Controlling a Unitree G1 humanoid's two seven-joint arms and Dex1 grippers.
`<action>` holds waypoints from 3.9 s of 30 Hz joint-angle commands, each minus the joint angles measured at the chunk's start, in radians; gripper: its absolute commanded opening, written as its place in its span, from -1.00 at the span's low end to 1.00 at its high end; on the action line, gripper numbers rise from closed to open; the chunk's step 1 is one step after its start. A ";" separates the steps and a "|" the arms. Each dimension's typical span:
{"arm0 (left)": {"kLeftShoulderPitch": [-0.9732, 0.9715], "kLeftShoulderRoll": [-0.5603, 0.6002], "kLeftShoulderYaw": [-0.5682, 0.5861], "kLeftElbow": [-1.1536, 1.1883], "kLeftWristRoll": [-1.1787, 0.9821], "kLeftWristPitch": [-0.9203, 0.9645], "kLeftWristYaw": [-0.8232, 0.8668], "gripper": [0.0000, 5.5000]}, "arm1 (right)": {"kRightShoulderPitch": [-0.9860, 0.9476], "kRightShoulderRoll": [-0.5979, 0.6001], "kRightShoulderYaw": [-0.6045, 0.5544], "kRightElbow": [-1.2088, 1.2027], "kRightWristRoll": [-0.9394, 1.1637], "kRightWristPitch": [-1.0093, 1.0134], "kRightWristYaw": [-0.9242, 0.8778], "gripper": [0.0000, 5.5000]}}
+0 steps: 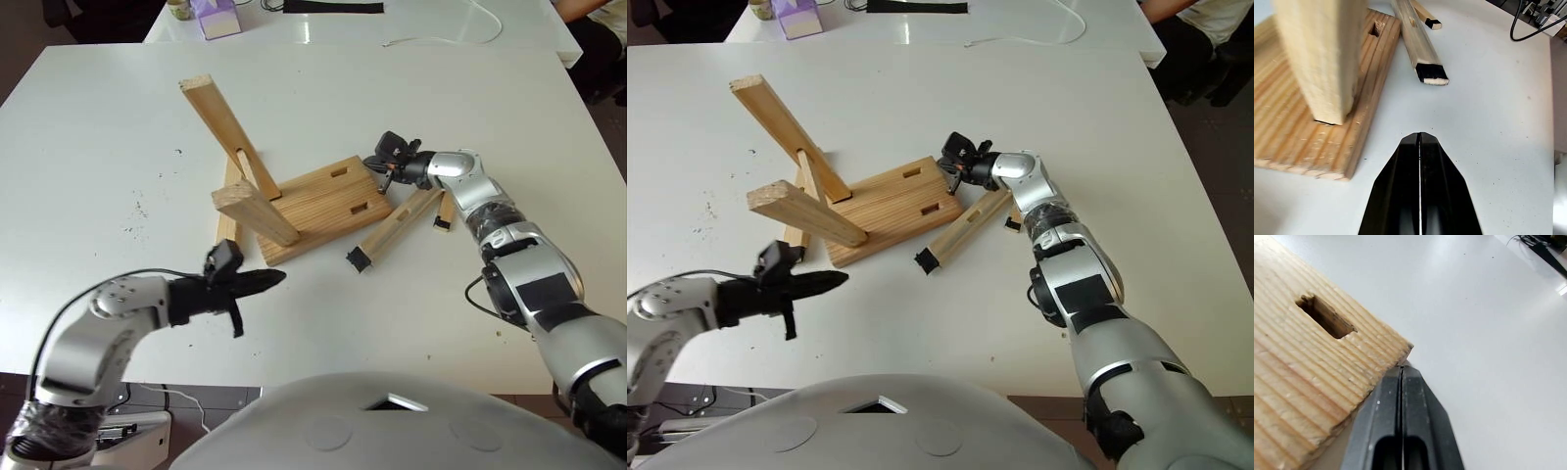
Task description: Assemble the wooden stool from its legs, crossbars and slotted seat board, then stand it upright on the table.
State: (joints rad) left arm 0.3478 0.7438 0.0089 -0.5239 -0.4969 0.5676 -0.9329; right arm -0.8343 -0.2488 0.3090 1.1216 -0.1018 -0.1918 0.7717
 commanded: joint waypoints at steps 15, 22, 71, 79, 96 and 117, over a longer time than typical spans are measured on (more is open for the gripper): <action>-0.017 -0.058 -0.109 0.081 0.155 -0.043 0.169 -1.00 | -0.123 0.090 -0.111 0.077 0.015 -0.054 0.121 -0.99; 0.010 -0.033 -0.045 0.098 0.156 -0.031 0.186 -1.00 | -0.048 0.090 -0.094 0.118 -0.026 0.033 0.162 -0.99; -0.396 -0.259 -0.092 0.432 0.265 -0.122 0.296 -1.00 | 0.281 -0.163 0.091 -0.649 0.026 0.267 0.391 -0.99; -0.492 -0.259 -0.119 0.561 0.300 -0.177 0.256 -1.00 | 0.359 -0.200 0.084 -0.775 0.080 0.316 0.452 -0.99; -0.257 -0.382 0.216 0.017 0.000 -0.029 0.497 -1.00 | 0.546 -0.378 -0.280 -1.116 0.257 0.571 0.283 -0.99; -0.278 -0.691 0.118 -0.252 -0.224 -0.028 0.951 -1.00 | 0.927 -0.065 -0.424 -1.431 0.184 0.813 -0.448 -0.29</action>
State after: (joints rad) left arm 0.0517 0.0445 0.1184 -0.7637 -0.7307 0.5496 0.0008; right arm 0.0710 -0.3186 -0.1005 -0.2711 0.0799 0.5910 0.3496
